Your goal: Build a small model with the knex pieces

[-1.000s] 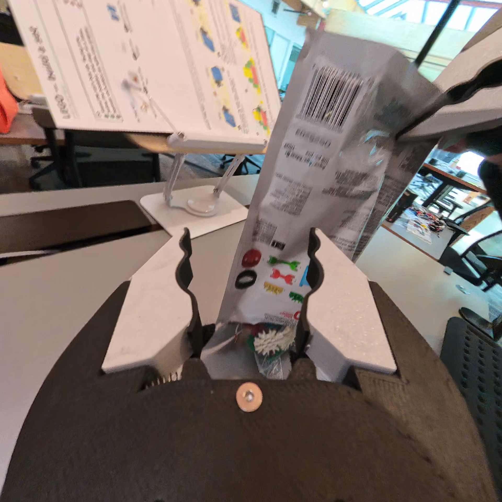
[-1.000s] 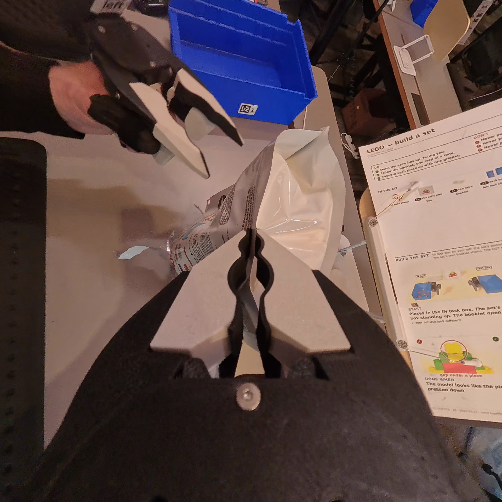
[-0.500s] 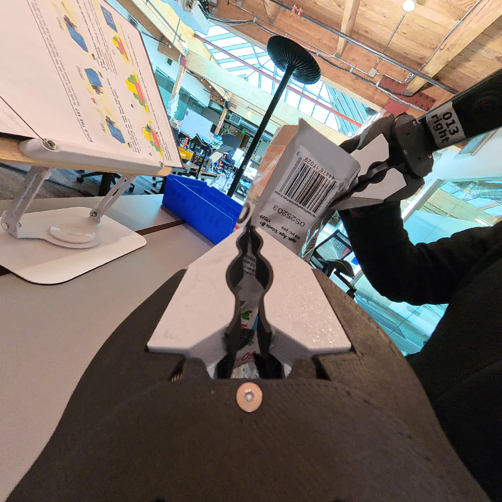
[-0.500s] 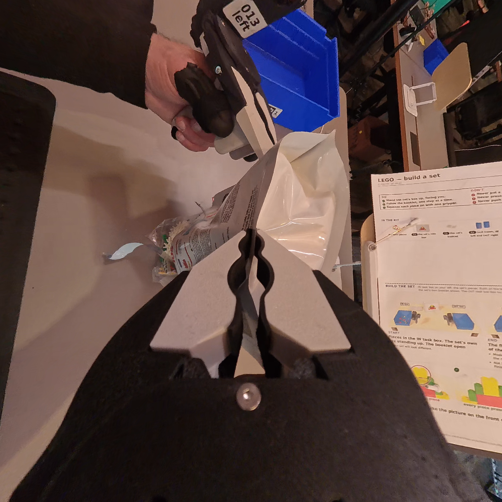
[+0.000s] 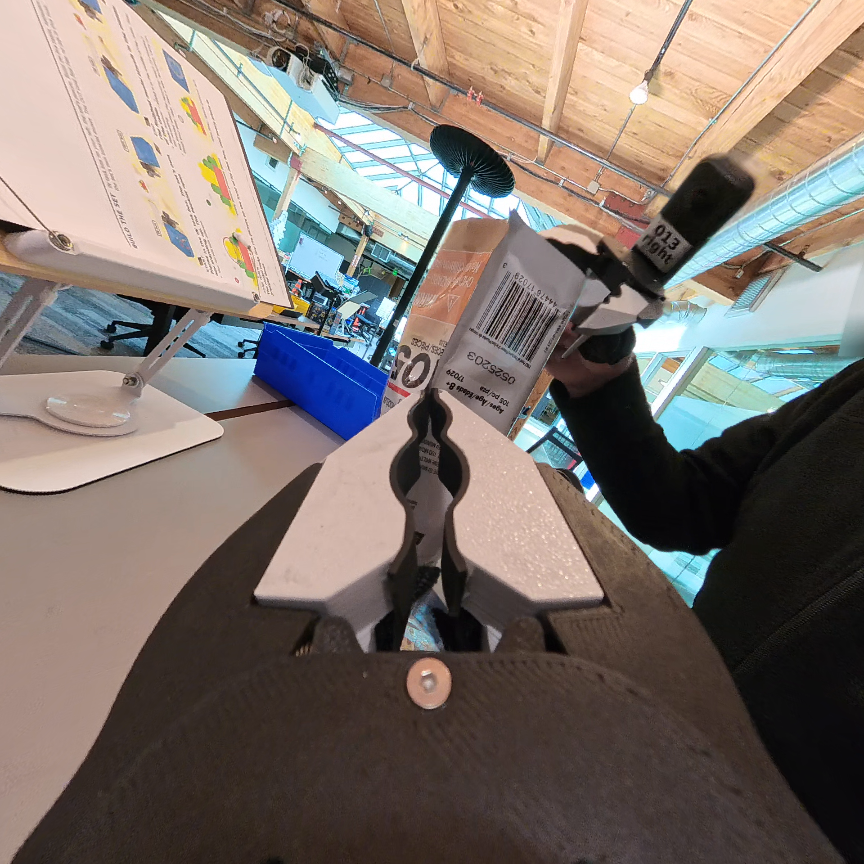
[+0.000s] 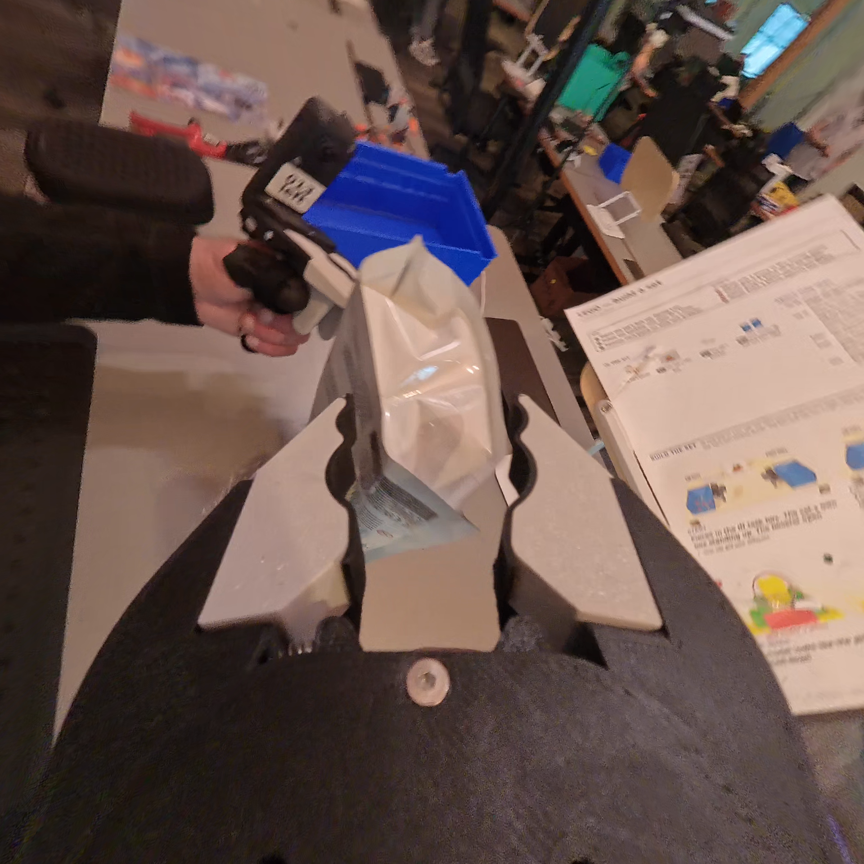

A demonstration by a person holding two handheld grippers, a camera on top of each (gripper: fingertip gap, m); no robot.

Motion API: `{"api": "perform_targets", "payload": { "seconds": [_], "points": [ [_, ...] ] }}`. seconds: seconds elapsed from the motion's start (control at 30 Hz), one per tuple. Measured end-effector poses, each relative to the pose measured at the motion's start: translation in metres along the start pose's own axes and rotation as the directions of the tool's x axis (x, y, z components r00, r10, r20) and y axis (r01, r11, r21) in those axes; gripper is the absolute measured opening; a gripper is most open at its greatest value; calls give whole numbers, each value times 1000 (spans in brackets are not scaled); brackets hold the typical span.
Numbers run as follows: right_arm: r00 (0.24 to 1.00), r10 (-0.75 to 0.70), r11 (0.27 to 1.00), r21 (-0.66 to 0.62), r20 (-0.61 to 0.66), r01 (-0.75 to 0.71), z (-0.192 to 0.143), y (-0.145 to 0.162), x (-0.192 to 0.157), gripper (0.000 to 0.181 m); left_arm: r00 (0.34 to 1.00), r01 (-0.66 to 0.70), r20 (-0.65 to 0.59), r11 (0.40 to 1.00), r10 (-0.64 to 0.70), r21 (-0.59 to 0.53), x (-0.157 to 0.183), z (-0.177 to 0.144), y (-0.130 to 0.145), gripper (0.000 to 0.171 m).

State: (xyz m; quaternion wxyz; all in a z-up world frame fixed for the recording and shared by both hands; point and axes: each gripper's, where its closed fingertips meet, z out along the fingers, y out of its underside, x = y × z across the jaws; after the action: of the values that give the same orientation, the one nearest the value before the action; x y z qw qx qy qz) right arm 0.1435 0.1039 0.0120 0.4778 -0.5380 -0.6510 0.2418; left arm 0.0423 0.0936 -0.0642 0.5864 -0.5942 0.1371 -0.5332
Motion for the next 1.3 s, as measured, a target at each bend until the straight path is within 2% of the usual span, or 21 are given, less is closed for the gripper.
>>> {"api": "perform_targets", "payload": {
  "seconds": [0.03,0.1,0.17,0.23,0.3,0.37,0.53,0.77,1.3],
  "points": [
    [998,62,998,21,-12,-62,-6,6,7,72,1000,-1,-1,1000,1,4,0,-1,-1,0],
    [980,197,980,43,-4,-196,-12,29,16,73,1000,2,-11,1000,-2,9,1,-3,0,0],
    [937,334,939,52,104,-341,-6,52,9,67,1000,15,-12,1000,-14,23,0,-4,0,0],
    [879,431,891,56,206,-450,3,66,-5,49,1000,25,-16,999,-25,38,-1,-4,1,0],
    [867,430,886,70,251,-459,11,70,-18,28,999,28,-18,999,-27,42,0,-2,1,0],
    [877,413,886,116,246,-450,13,61,-19,22,1000,29,-8,997,-29,69,-1,-1,-6,0],
    [899,379,901,134,220,-412,5,33,-1,13,999,-27,-20,997,29,74,11,7,-32,0],
    [927,321,921,164,194,-353,-8,-4,18,12,996,-85,-21,990,88,109,29,18,-73,0],
    [931,308,888,292,197,-356,-46,-60,51,15,983,-165,-55,976,174,139,72,46,-128,0]
  ]
}}
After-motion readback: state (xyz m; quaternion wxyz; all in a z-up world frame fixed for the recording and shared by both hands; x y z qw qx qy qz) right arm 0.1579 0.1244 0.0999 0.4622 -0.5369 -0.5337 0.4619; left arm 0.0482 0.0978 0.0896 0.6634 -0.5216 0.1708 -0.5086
